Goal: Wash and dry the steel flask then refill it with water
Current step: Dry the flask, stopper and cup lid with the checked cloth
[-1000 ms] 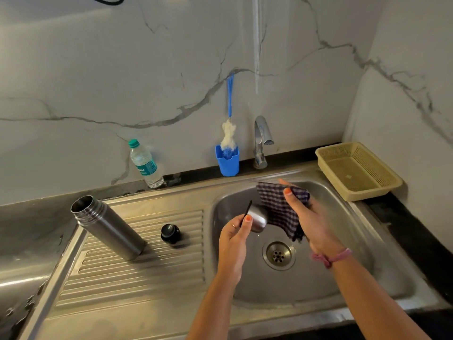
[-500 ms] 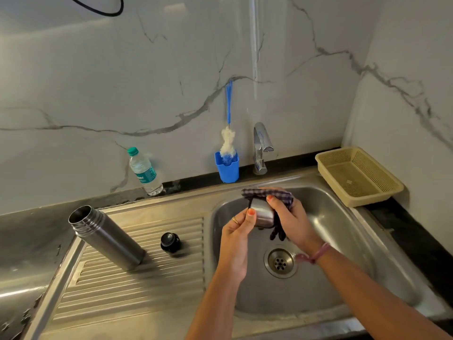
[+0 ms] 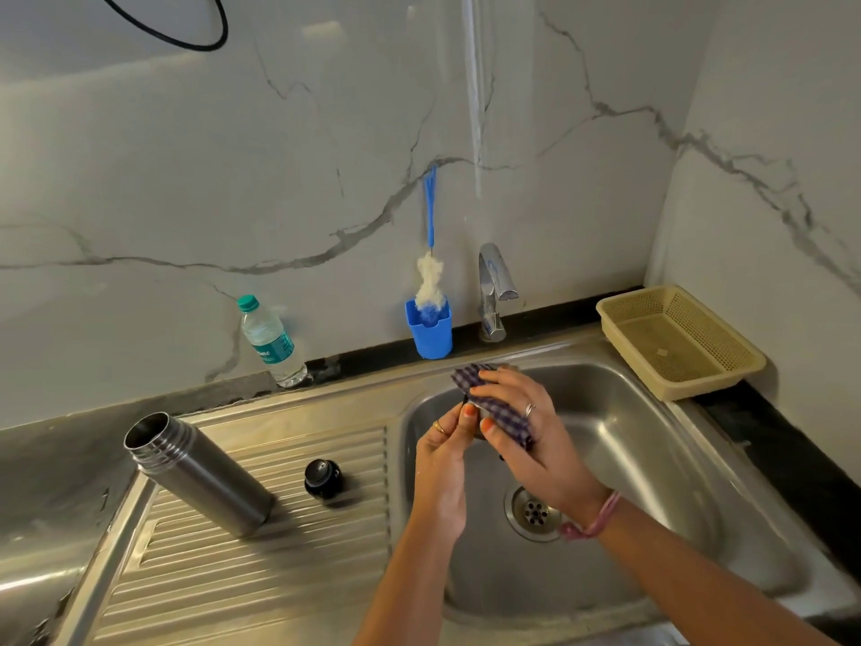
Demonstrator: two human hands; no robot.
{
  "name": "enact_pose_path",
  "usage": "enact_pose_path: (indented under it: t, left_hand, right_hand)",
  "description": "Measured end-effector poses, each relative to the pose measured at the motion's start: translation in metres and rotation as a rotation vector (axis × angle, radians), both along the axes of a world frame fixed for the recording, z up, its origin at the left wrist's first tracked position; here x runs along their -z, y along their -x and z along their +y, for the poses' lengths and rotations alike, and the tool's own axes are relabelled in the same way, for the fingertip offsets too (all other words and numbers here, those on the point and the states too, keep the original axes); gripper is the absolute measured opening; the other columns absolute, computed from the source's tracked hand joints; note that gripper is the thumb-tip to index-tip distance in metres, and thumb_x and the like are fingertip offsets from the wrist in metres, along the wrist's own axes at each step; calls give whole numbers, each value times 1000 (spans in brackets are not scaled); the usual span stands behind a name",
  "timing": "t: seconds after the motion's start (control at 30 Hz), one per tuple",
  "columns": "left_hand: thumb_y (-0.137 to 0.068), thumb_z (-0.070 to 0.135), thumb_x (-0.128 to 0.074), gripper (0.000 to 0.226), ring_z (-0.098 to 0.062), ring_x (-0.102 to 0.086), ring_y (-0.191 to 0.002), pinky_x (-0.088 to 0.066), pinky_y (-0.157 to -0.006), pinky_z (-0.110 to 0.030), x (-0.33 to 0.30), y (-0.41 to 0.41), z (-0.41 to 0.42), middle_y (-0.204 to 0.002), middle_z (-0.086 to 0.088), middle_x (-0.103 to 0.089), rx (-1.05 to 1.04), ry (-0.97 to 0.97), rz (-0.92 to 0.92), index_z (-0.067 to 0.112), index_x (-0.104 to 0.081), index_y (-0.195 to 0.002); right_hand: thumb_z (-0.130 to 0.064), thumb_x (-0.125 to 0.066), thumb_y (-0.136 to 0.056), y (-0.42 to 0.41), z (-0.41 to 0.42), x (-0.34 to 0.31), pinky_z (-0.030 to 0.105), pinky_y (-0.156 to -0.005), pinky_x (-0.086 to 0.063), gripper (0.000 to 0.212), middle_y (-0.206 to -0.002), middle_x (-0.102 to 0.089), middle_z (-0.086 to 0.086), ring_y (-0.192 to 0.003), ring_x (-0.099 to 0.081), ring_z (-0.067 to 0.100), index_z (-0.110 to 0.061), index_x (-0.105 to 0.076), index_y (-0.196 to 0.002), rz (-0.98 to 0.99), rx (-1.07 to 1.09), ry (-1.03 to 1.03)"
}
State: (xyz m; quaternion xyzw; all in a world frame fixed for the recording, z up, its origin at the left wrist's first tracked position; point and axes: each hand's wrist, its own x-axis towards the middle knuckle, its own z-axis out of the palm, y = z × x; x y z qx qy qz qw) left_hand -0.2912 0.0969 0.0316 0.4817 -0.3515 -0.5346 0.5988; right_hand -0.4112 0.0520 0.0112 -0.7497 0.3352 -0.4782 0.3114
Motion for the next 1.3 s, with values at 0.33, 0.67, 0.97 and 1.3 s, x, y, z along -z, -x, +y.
enact_pose_path:
  t: [0.33,0.67,0.97,1.3]
  left_hand:
    - [-97,20,-56,31,-20,-69,-97,-38,-112,-49,-4,3,1,-93,-6,-77,0,-97,-8,24,-81,-80]
    - [-99,24,-54,31,-22,-69,-95,-47,-96,-34,6,3,7,-95,-13,-75,14,-41,-159,3,-75,-92]
    - [-99,23,-54,26,-24,-68,-101,-45,-106,-46,1,2,3,-98,-10,-76,42,-33,-188,12,-77,-93]
    - [-98,25,-55,24,-19,-69,-94,-52,-88,-27,5,-1,1,-97,-10,-75,125,91,-297,12,-75,-98]
  right_hand:
    - [-56,-37,-96,1,-2,-5,31,-104,-40,54,-125,-61,-6,-122,-53,17,-17,-69,-115,-82,0,-90]
    - [-9,-45,-97,7,-16,-13,29,-81,-55,27,-111,-67,10,-99,-65,23,-20,-69,-103,-334,-96,-654]
    - [-17,-46,-96,6,3,-10,20,-81,-50,22,-107,-62,4,-97,-62,5,-13,-62,-111,-164,-5,-248]
    - [-21,-46,-98,11,12,-25,17,-80,-51,21,-122,-58,7,-102,-60,4,-24,-60,-113,-82,93,-374]
